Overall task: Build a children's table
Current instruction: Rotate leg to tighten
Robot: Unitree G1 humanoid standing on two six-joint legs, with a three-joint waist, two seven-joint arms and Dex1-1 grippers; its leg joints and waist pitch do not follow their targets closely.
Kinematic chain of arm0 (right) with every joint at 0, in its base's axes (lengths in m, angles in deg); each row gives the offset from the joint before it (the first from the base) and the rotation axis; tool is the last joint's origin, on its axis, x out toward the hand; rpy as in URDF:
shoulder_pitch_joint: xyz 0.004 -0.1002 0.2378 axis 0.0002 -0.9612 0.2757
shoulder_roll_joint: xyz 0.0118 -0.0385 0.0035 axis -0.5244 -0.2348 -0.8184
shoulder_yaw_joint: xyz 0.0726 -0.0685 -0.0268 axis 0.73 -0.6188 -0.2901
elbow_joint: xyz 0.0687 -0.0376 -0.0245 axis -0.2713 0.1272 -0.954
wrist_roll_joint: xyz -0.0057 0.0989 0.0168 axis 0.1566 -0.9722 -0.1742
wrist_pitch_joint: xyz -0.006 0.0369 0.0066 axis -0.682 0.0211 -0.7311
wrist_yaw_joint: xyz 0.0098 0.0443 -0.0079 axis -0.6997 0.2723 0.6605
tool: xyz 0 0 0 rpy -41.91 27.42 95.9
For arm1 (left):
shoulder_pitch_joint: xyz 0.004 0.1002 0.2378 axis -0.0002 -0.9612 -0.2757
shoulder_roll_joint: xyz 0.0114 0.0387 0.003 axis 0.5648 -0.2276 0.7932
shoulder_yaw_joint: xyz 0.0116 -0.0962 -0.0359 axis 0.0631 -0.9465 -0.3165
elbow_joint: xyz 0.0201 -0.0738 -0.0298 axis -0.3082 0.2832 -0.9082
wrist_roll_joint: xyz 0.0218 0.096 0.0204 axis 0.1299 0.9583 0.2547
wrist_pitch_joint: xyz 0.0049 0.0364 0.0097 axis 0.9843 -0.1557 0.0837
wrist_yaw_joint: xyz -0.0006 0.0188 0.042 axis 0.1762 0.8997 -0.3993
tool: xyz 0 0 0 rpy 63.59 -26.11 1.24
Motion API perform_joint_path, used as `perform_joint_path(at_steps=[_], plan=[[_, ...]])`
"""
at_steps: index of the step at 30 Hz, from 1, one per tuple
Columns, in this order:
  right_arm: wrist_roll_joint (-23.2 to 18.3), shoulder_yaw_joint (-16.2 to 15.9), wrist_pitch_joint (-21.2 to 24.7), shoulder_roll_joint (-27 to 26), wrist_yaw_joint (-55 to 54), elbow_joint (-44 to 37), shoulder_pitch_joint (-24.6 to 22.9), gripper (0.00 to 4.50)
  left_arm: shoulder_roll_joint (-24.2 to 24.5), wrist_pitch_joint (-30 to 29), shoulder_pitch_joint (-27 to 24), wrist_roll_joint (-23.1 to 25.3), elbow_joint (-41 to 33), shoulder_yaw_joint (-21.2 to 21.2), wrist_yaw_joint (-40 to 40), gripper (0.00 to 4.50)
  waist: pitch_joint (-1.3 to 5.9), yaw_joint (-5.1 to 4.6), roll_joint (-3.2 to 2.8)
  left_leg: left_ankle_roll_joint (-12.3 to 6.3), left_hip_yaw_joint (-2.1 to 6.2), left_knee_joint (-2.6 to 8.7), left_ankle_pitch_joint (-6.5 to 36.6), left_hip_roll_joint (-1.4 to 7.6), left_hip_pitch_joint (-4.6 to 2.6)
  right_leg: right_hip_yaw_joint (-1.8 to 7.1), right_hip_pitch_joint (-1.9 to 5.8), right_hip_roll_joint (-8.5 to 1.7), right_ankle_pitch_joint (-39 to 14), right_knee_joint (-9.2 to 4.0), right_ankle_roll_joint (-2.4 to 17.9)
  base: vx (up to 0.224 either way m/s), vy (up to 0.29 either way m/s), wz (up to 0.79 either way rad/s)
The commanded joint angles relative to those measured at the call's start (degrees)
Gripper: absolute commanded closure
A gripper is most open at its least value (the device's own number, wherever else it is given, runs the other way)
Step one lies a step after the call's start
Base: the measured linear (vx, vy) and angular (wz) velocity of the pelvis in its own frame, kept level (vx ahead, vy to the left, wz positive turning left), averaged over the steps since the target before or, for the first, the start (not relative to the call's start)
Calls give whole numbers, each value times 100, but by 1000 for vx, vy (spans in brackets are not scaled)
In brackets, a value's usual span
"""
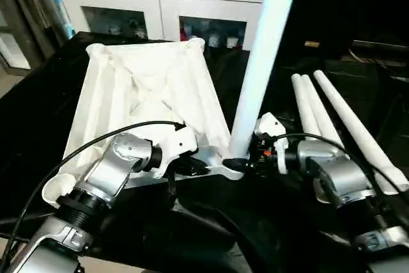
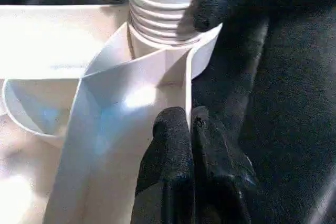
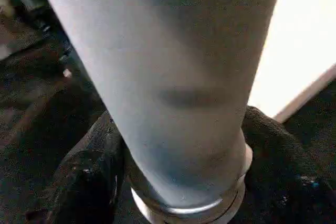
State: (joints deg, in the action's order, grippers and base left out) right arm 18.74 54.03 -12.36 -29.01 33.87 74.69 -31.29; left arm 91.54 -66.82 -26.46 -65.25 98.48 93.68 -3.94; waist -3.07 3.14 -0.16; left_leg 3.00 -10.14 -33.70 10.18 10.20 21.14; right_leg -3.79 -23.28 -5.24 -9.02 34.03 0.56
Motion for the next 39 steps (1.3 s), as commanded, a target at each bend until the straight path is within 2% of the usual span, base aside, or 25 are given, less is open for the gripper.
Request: perform_joint_path(at_steps=[1, 3, 6, 7, 10, 12, 13, 14, 15, 17, 18, 19, 20, 21, 22, 23, 24, 26, 29, 30, 31, 33, 34, 36, 39], plan=[[145, 80, -88, -331, -835, 590, -48, 176, -410, -21, 184, -103, 100, -102, -442, 450, 357, -21, -18, 15, 85, 424, 1776, 250, -65, 229, 258, -311, -2113, -448, 1126, 0, 0, 0], [172, 156, -153, -466, -1133, 778, -20, 176, -533, -44, 263, -31, 262, -136, -698, 450, 341, -50, -8, 76, 98, 431, 1956, 240, -85, 212, 242, -305, -2421, -486, 1032, 0, 0, 0], [225, 386, -316, -976, -2184, 1413, 150, 176, -1018, -246, 568, 187, 842, -256, -1648, 450, 318, -123, -16, 122, 114, 418, 2249, 214, -128, 189, 180, -303, -2965, -563, 867, 0, 0, 0], [216, 469, -345, -1146, -2490, 1606, 226, 176, -1181, -306, 657, 223, 1003, -299, -1927, 450, 310, -137, -50, 147, 136, 414, 2346, 205, -136, 165, 174, -312, -3204, -603, 772, 0, 0, 0], [191, 598, -374, -1407, -2912, 1892, 356, 176, -1422, -366, 783, 258, 1230, -358, -2287, 450, 298, -179, -41, 127, 169, 404, 2594, 185, -154, 87, 157, -310, -3681, -705, 521, 0, 0, 0], [119, 754, -358, -1733, -3410, 2265, 577, 176, -1683, -402, 901, 307, 1422, -349, -2538, 450, 297, -213, -112, 131, 205, 432, 2765, 192, -155, 38, 165, -303, -3683, -729, 472, 0, 0, 0], [113, 771, -387, -1812, -3453, 2354, 636, 176, -1743, -406, 920, 329, 1449, -337, -2572, 450, 295, -250, -99, 147, 238, 454, 2923, 198, -133, -20, 202, -291, -3661, -747, 416, 0, 0, 0], [116, 790, -411, -1889, -3507, 2450, 706, 176, -1784, -399, 920, 331, 1437, -317, -2552, 450, 292, -255, -111, 150, 247, 463, 3024, 202, -135, -39, 207, -290, -3663, -759, 392, 0, 0, 0], [117, 798, -420, -1919, -3530, 2488, 733, 176, -1798, -393, 920, 327, 1433, -310, -2542, 450, 287, -273, -149, 145, 255, 469, 3243, 216, -188, -77, 182, -304, -3648, -796, 393, 0, 0, 0], [152, 819, -502, -1993, -3594, 2647, 829, 176, -1783, -375, 889, 329, 1382, -272, -2470, 450, 270, -340, -182, 186, 303, 510, 3647, 249, -230, -159, 206, -300, -3406, -833, 426, 0, 0, 0], [152, 819, -502, -1993, -3594, 2647, 829, 176, -1783, -375, 889, 329, 1382, -272, -2470, 450, 273, -356, -192, 196, 313, 514, 3723, 250, -243, -169, 210, -304, -3343, -828, 445, 0, 0, 0], [188, 821, -582, -2010, -3596, 2736, 870, 176, -1737, -333, 854, 346, 1350, -247, -2388, 450, 279, -378, -190, 199, 326, 528, 3732, 248, -209, -160, 244, -329, -3259, -813, 473, 0, 0, 0], [188, 821, -582, -2010, -3596, 2736, 870, 176, -1737, -333, 854, 346, 1350, -247, -2388, 450, 277, -383, -187, 197, 327, 531, 3723, 245, -191, -151, 247, -340, -3265, -808, 480, 0, 0, 0], [218, 851, -684, -2025, -3656, 2835, 914, 176, -1728, -286, 848, 357, 1370, -250, -2371, 450, 275, -390, -137, 179, 316, 526, 3675, 231, -182, -141, 237, -348, -3354, -820, 476, 0, 0, 0], [238, 873, -758, -2036, -3704, 2906, 946, 141, -1723, -253, 846, 364, 1386, -255, -2364, 450, 278, -380, -154, 163, 306, 505, 3607, 218, -203, -120, 206, -378, -3453, -827, 493, 0, 0, 0], [236, 902, -809, -2030, -3705, 2936, 972, 120, -1685, -208, 819, 370, 1352, -251, -2318, 450, 276, -391, -146, 157, 306, 499, 3592, 217, -201, -123, 197, -389, -3512, -832, 494, 0, 0, 0], [232, 934, -853, -2019, -3689, 2967, 1002, 120, -1643, -172, 787, 368, 1306, -245, -2264, 450, 277, -406, -145, 137, 307, 495, 3550, 213, -187, -129, 206, -388, -3573, -842, 470, 0, 0, 0], [222, 960, -899, -1968, -3584, 2981, 1046, 90, -1539, -108, 699, 358, 1175, -224, -2107, 450, 269, -408, -152, 130, 306, 495, 3581, 216, -205, -128, 179, -378, -3594, -851, 469, 0, 0, 0], [295, 851, -1068, -1781, -3274, 2808, 1049, 70, -1324, 15, 525, 312, 930, -176, -1745, 450, 290, -429, -150, 114, 325, 528, 3478, 240, -126, -90, 235, -403, -3375, -788, 565, 0, 0, 0], [295, 797, -1093, -1713, -3079, 2685, 1024, 64, -1257, 33, 476, 291, 855, -159, -1633, 450, 304, -437, -154, 111, 317, 538, 3410, 254, -106, -54, 241, -406, -3194, -753, 647, 0, 0, 0], [261, 741, -1095, -1584, -2732, 2440, 964, 64, -1138, 92, 396, 264, 735, -123, -1431, 450, 314, -409, -143, 71, 285, 532, 3266, 258, -123, -11, 222, -402, -2979, -734, 764, 0, 0, 0], [241, 718, -1093, -1492, -2563, 2317, 932, 64, -1071, 131, 355, 245, 675, -104, -1321, 450, 329, -380, -135, 28, 256, 529, 3040, 266, -108, 32, 226, -405, -2703, -695, 909, 0, 0, 0], [219, 640, -1077, -1307, -2240, 2061, 846, 64, -966, 173, 298, 211, 586, -84, -1162, 450, 339, -319, -115, -56, 208, 529, 2692, 275, -77, 74, 252, -382, -2307, -638, 1051, 0, 0, 0], [186, 514, -1031, -995, -1747, 1654, 689, 64, -820, 244, 228, 164, 465, -58, -944, 450, 375, -257, -111, -160, 168, 514, 2222, 278, -42, 106, 287, -368, -1820, -555, 1173, 53, -14, 4], [89, 324, -907, -541, -960, 997, 412, 64, -626, 370, 119, 85, 280, -20, -591, 450, 398, -158, -71, -364, 80, 450, 1734, 271, -70, 149, 272, -341, -1291, -496, 1310, 62, -21, 9]])
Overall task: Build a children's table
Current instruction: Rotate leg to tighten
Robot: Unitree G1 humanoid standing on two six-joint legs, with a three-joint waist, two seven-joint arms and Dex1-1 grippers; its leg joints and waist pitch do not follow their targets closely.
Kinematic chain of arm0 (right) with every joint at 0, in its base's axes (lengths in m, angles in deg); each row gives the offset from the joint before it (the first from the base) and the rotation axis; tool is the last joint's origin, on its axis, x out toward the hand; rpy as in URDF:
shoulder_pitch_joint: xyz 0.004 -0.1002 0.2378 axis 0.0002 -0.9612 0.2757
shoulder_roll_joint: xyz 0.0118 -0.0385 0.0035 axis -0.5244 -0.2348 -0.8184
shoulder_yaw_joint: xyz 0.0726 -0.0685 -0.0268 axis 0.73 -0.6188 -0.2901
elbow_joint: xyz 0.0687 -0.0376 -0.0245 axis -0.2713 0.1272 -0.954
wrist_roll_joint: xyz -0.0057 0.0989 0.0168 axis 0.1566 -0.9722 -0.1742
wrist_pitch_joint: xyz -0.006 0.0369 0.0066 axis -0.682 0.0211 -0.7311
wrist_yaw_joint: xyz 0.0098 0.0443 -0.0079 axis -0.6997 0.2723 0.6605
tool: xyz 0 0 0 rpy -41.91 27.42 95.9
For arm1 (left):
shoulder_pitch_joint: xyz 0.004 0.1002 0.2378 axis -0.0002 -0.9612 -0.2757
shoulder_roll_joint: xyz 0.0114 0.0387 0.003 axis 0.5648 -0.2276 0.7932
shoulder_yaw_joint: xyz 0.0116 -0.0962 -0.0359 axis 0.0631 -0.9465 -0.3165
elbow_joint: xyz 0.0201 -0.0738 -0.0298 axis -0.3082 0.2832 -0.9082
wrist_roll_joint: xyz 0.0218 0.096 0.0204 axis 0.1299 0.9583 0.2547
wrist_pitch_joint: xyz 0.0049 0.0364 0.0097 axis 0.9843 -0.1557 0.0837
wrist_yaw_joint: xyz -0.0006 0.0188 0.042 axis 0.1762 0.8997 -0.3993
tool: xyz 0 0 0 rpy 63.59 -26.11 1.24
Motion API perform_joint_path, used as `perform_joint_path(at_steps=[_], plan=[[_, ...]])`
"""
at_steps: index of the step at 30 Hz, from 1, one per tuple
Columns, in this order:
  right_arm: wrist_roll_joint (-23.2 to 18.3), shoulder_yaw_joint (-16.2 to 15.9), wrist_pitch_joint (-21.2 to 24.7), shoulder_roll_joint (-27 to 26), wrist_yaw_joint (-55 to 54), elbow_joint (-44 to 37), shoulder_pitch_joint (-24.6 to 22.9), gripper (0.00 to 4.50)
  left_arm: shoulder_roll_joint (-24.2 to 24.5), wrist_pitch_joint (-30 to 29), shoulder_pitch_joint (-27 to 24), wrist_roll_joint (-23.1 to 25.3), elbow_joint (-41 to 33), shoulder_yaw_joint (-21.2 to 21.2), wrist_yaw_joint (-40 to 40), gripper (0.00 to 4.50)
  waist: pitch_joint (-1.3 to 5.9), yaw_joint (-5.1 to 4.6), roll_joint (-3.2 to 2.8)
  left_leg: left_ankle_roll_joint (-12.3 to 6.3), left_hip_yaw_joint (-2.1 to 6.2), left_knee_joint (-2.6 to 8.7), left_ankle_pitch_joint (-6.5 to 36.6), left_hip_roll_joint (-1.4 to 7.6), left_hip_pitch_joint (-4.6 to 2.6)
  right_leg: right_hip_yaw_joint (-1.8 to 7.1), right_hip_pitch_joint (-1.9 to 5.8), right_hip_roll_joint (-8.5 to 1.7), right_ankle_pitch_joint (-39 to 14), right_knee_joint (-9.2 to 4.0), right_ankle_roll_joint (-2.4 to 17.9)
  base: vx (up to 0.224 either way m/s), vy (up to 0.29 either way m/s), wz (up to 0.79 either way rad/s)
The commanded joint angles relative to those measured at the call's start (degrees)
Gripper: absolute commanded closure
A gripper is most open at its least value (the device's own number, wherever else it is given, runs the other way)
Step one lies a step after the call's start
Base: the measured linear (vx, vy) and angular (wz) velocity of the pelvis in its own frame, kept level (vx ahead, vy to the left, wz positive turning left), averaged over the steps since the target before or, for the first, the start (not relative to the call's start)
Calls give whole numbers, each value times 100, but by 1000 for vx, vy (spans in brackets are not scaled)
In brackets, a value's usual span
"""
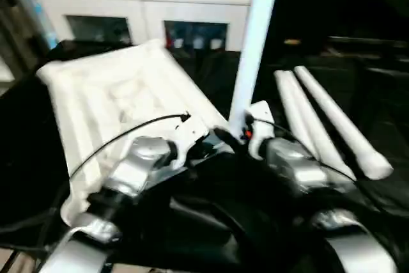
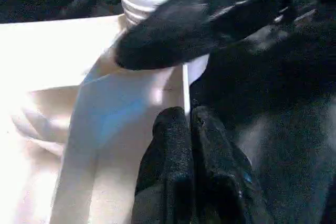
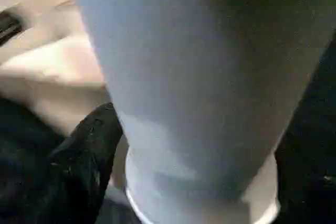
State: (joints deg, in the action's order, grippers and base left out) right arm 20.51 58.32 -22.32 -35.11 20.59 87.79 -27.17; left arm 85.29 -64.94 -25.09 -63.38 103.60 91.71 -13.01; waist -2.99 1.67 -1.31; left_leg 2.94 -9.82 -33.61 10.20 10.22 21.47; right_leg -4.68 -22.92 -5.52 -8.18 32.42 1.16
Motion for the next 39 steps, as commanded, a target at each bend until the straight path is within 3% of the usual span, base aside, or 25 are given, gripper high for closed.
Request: perform_joint_path(at_steps=[1, 5, 8, 12, 16, 22, 28, 32, 35, 37, 39], plan=[[-166, -224, 207, 313, 821, -683, -163, 64, 97, 190, -69, -126, -330, 194, 493, 450, 404, 62, 41, -500, 5, 397, 1373, 279, -103, 277, 222, -300, -1119, -277, 1349, 71, -26, 13], [-321, -506, 543, 831, 1671, -1455, -502, 64, 310, 286, -149, -166, -461, 234, 828, 450, 449, 194, 3, -725, -5, 335, 599, 294, -65, 295, 282, -265, -200, -108, 1547, 70, -26, 3], [-314, -601, 645, 1003, 1885, -1685, -590, 64, 416, 322, -183, -220, -506, 260, 1011, 450, 453, 235, 4, -794, -17, 307, 480, 289, -54, 289, 283, -255, 32, -68, 1638, 0, 0, 0], [-310, -702, 805, 1151, 2055, -1938, -660, 64, 557, 371, -220, -307, -582, 287, 1295, 450, 412, 233, 7, -563, -12, 354, 924, 309, -58, 287, 264, -255, -716, -141, 1503, 0, 0, 0], [-286, -766, 921, 1162, 2040, -1982, -647, 79, 632, 355, -198, -295, -586, 299, 1432, 450, 367, 199, 17, -214, -13, 396, 1511, 303, -101, 316, 209, -256, -1569, -233, 1293, 0, 0, 0], [-264, -832, 1083, 1152, 2061, -2116, -666, 117, 686, 376, -186, -306, -566, 305, 1535, 450, 378, 189, 27, -169, -13, 388, 1430, 291, -76, 326, 214, -263, -1715, -233, 1147, 0, 0, 0], [-251, -857, 1108, 1114, 2013, -2095, -689, 159, 694, 353, -194, -308, -570, 297, 1548, 450, 399, 189, 26, -229, -16, 367, 1209, 287, -56, 315, 233, -256, -1366, -188, 1234, 0, 0, 0], [-208, -801, 1106, 975, 1787, -1933, -727, 173, 645, 311, -215, -291, -553, 261, 1452, 450, 392, 186, 19, -222, -17, 369, 1252, 285, -55, 314, 231, -260, -1459, -201, 1224, 0, 0, 0], [-122, -674, 1006, 783, 1339, -1654, -671, 176, 541, 262, -185, -273, -485, 193, 1248, 450, 371, 164, 19, -123, -8, 389, 1454, 279, -62, 312, 216, -265, -1790, -238, 1154, 0, 0, 0], [-10, -520, 877, 567, 763, -1290, -551, 177, 387, 188, -134, -286, -382, 98, 992, 450, 329, 109, 28, 9, 5, 405, 1777, 256, -81, 296, 199, -271, -2386, -310, 1000, 0, 0, 0], [44, -414, 833, 427, 393, -1057, -464, 177, 285, 132, -95, -284, -308, 40, 809, 450, 336, 60, 22, 87, 37, 418, 1933, 250, -79, 286, 207, -282, -2705, -325, 875, 0, 0, 0]])
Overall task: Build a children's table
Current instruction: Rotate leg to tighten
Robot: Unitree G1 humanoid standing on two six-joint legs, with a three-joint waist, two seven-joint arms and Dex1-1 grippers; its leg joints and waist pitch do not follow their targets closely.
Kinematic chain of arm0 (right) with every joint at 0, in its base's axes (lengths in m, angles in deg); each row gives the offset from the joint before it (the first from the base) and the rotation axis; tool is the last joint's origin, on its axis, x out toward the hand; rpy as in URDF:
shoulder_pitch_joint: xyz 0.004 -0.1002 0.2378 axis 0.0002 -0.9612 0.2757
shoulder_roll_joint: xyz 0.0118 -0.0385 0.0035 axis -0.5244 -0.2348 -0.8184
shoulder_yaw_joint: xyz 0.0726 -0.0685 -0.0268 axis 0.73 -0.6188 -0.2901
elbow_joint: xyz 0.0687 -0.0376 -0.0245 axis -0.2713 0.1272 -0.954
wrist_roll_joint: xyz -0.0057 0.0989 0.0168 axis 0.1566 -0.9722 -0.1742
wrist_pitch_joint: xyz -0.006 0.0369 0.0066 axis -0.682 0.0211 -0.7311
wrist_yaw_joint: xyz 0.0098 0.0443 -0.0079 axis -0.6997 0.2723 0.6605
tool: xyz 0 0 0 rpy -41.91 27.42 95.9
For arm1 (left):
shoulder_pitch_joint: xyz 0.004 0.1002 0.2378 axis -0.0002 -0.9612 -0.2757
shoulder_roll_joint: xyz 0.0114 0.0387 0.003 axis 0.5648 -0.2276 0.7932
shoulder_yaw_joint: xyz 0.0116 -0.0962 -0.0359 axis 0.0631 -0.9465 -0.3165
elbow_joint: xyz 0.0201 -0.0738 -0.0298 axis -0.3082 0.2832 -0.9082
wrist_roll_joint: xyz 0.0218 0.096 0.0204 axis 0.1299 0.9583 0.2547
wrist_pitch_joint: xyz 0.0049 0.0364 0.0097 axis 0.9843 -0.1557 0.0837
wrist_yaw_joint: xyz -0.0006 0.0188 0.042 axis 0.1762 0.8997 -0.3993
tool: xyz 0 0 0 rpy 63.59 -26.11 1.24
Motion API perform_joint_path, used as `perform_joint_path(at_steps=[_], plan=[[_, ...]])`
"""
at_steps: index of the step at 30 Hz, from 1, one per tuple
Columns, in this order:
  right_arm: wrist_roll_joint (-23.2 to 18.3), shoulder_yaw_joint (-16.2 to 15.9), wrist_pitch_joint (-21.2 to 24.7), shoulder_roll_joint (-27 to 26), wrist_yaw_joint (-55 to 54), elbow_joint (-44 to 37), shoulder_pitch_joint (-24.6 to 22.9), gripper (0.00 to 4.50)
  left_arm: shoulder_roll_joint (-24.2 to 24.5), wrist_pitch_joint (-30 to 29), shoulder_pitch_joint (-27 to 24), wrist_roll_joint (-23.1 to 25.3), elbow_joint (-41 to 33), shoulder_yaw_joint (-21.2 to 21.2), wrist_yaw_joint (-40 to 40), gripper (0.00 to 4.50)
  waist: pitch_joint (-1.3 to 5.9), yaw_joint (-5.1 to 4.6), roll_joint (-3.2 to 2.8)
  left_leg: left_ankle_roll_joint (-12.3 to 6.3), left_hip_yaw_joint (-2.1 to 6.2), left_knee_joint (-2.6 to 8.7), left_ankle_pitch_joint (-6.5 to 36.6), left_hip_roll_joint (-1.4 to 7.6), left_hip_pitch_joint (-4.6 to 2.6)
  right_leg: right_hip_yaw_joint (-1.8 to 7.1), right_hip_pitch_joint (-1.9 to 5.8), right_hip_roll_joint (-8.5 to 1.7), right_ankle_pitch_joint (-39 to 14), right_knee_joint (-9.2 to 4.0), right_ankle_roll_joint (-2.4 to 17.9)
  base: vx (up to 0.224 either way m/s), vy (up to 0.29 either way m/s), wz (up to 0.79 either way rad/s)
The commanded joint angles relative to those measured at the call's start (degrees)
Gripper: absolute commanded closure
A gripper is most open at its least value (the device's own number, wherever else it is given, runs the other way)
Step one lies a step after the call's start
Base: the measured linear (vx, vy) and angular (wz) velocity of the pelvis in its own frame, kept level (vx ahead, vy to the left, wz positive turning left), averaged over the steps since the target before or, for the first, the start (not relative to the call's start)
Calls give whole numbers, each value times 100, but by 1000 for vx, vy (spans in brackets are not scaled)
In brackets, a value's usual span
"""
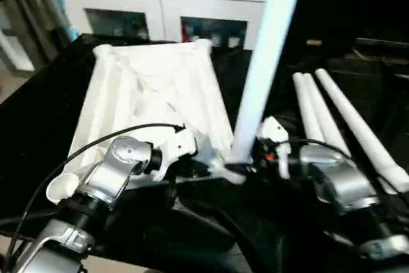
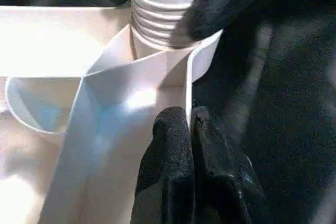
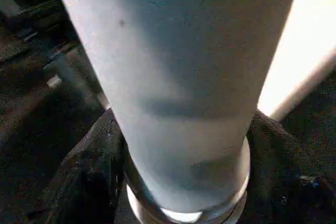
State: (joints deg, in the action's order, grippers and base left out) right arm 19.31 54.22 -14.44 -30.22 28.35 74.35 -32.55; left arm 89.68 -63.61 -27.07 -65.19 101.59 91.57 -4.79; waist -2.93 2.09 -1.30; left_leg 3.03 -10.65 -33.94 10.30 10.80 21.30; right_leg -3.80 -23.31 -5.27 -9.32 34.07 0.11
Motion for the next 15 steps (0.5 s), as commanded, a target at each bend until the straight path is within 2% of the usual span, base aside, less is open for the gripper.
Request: perform_joint_path(at_steps=[1, 4, 6, 7, 9, 12, 13, 14, 15], plan=[[169, 94, 33, -192, -680, 470, 152, 177, -256, -48, 160, -52, -14, 13, -249, 450, 328, -18, 25, 85, 130, 456, 1977, 190, -62, 195, 243, -302, -2661, -501, 934, 0, 0, 0], [216, 390, 8, -788, -1902, 1201, 506, 178, -817, -355, 509, 175, 462, -197, -1497, 450, 329, -74, 12, 117, 123, 430, 2065, 167, -98, 195, 185, -300, -2872, -539, 891, 0, 0, 0], [244, 422, -9, -908, -2113, 1348, 581, 178, -950, -418, 578, 204, 540, -261, -1738, 450, 326, -69, 28, 133, 127, 418, 2083, 154, -124, 171, 185, -290, -3021, -578, 826, 0, 0, 0], [287, 444, -40, -1063, -2387, 1523, 673, 178, -1146, -513, 657, 210, 615, -374, -2082, 450, 327, -74, 26, 92, 123, 422, 2028, 154, -86, 171, 195, -298, -2998, -583, 794, 0, 0, 0], [288, 460, -144, -1251, -2569, 1670, 747, 178, -1349, -586, 701, 206, 611, -415, -2313, 450, 339, -60, 31, 51, 118, 423, 2032, 159, -108, 169, 182, -282, -2901, -588, 787, 0, 0, 0], [244, 476, -231, -1410, -2639, 1769, 800, 178, -1474, -603, 684, 202, 531, -348, -2305, 450, 346, -43, 33, -11, 114, 432, 1959, 158, -77, 177, 199, -286, -2711, -573, 836, 0, 0, 0], [214, 476, -241, -1466, -2618, 1785, 817, 122, -1502, -593, 661, 202, 486, -302, -2259, 450, 354, -35, 29, -42, 111, 437, 1902, 167, -73, 183, 208, -279, -2502, -550, 898, 0, 0, 0], [188, 510, -271, -1537, -2627, 1849, 863, 108, -1519, -570, 643, 207, 474, -259, -2240, 450, 356, -38, 44, -58, 110, 440, 1876, 169, -61, 185, 217, -275, -2429, -539, 919, 0, 0, 0], [163, 519, -246, -1542, -2563, 1844, 877, 108, -1477, -531, 617, 211, 457, -228, -2167, 450, 356, -43, 28, -70, 111, 445, 1858, 173, -56, 187, 222, -275, -2323, -519, 974, 0, 0, 0]])
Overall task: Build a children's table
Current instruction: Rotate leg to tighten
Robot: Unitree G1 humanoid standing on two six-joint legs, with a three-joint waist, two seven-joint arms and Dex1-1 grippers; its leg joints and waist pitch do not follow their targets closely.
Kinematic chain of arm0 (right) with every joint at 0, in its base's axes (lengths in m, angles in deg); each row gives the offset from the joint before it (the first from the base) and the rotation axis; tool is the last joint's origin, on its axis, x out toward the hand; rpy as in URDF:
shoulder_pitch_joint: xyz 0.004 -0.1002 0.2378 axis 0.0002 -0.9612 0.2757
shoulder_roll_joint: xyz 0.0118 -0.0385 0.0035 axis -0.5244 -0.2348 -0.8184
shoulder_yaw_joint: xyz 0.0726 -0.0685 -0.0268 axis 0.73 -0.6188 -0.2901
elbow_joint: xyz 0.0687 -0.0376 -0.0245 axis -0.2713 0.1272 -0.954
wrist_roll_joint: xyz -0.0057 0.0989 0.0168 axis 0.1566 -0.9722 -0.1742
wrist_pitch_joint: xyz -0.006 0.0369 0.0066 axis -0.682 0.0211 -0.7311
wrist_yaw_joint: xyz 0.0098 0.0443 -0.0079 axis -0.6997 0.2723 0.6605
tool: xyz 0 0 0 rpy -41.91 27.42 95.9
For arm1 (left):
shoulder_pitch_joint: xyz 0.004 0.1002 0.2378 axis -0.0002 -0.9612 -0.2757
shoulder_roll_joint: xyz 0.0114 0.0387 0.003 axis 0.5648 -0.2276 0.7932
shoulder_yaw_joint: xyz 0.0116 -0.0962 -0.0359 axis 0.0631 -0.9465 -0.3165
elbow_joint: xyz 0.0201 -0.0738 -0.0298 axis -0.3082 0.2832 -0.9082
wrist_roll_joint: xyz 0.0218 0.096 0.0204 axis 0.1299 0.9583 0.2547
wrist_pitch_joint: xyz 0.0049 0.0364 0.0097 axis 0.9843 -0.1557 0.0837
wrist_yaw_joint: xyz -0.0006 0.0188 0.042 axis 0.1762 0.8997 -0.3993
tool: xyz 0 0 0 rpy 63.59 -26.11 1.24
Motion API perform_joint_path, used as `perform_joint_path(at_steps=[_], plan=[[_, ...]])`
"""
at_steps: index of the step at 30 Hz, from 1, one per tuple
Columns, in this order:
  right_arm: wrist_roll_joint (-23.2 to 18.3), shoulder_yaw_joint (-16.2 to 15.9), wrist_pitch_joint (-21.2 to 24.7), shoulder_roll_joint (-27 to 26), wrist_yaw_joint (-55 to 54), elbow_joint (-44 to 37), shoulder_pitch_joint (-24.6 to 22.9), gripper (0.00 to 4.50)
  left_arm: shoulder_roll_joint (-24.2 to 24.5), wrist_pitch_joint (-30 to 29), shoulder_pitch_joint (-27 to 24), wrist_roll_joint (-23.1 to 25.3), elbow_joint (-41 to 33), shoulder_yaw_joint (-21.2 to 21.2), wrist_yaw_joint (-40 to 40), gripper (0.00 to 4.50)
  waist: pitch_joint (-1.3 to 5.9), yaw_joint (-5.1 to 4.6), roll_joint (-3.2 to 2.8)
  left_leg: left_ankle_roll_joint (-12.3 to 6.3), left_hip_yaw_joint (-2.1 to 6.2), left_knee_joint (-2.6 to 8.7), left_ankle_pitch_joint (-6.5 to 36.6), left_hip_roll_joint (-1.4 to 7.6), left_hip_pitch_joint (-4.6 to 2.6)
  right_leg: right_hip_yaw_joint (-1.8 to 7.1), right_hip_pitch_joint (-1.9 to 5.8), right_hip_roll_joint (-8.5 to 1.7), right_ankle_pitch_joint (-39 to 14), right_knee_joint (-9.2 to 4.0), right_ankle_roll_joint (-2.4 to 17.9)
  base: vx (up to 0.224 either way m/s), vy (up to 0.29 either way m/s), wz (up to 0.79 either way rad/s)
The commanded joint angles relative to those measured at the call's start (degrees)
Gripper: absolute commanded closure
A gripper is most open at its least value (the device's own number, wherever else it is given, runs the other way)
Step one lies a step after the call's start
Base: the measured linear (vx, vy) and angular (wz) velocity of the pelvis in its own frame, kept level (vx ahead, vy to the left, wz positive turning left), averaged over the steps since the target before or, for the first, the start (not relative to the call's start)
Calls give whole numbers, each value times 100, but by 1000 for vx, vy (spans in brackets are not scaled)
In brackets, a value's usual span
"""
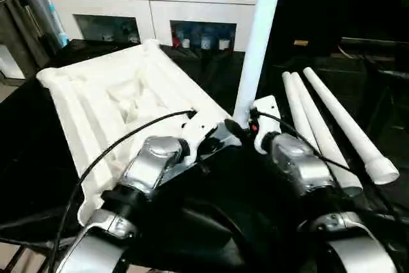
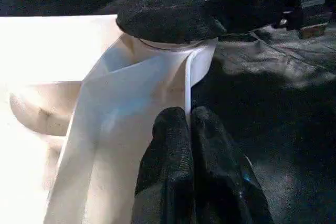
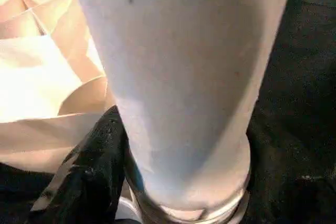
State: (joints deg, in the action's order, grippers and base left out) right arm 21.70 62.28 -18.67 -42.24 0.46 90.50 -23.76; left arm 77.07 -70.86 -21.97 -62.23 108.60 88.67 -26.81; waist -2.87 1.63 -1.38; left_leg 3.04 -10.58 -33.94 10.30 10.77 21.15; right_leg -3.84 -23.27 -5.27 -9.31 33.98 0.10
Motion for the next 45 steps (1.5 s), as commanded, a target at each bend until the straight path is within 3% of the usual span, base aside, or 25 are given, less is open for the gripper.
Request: perform_joint_path(at_steps=[1, 4, 11, 16, 20, 24, 28, 37, 42, 45], plan=[[-69, -266, 171, -347, 246, 258, 27, 106, -169, 235, 81, -81, -255, 91, 96, 450, 354, 6, 37, -80, 100, 442, 1850, 177, -44, 192, 219, -279, -2261, -503, 1014, 0, 0, 0], [-29, -284, 147, -271, 372, 218, 39, 67, -45, 288, -11, -118, -363, 141, 322, 450, 356, 13, 28, -89, 91, 441, 1813, 183, -52, 204, 223, -282, -2112, -489, 1082, 0, 0, 0], [-16, -425, 96, 152, 1094, -168, -93, 67, 339, 340, -250, -231, -702, 274, 970, 450, 376, 30, 21, -199, 72, 428, 1502, 200, -30, 218, 262, -275, -1501, -411, 1266, 0, 0, 0], [-145, -745, 156, 819, 2401, -996, -466, 67, 779, 613, -430, -396, -1011, 386, 1794, 450, 398, 66, 17, -382, 57, 398, 1136, 211, -23, 220, 296, -260, -774, -331, 1468, 0, 0, 0], [-383, -904, 404, 1297, 3263, -1636, -726, 67, 1063, 687, -497, -460, -1153, 467, 2271, 450, 379, 152, 1, -439, 38, 400, 1197, 243, -43, 225, 288, -253, -874, -332, 1479, 0, 0, 0], [-498, -1026, 537, 1623, 3767, -1989, -879, 67, 1288, 752, -554, -533, -1256, 540, 2702, 450, 352, 187, 0, -203, 41, 432, 1583, 245, -72, 234, 255, -274, -1528, -392, 1357, 0, 0, 0], [-582, -1149, 736, 1847, 4137, -2389, -1044, 101, 1482, 740, -613, -614, -1358, 596, 3021, 450, 350, 197, 3, -146, 39, 442, 1641, 253, -86, 251, 236, -267, -1631, -405, 1269, 0, 0, 0], [-504, -1358, 847, 1880, 4191, -2600, -1187, 176, 1525, 748, -653, -627, -1382, 603, 3115, 450, 366, 190, 30, -159, 41, 429, 1383, 242, -49, 250, 256, -280, -1513, -376, 1261, 0, 0, 0], [-470, -1372, 837, 1815, 4081, -2547, -1219, 181, 1512, 756, -669, -613, -1359, 598, 3029, 450, 370, 187, 36, -191, 36, 418, 1324, 238, -45, 247, 260, -280, -1457, -368, 1284, 0, 0, 0], [-401, -1242, 771, 1570, 3651, -2332, -1228, 183, 1335, 725, -617, -513, -1187, 473, 2608, 450, 348, 170, 38, -124, 39, 434, 1498, 235, -56, 248, 236, -282, -1778, -407, 1210, 0, 0, 0]])
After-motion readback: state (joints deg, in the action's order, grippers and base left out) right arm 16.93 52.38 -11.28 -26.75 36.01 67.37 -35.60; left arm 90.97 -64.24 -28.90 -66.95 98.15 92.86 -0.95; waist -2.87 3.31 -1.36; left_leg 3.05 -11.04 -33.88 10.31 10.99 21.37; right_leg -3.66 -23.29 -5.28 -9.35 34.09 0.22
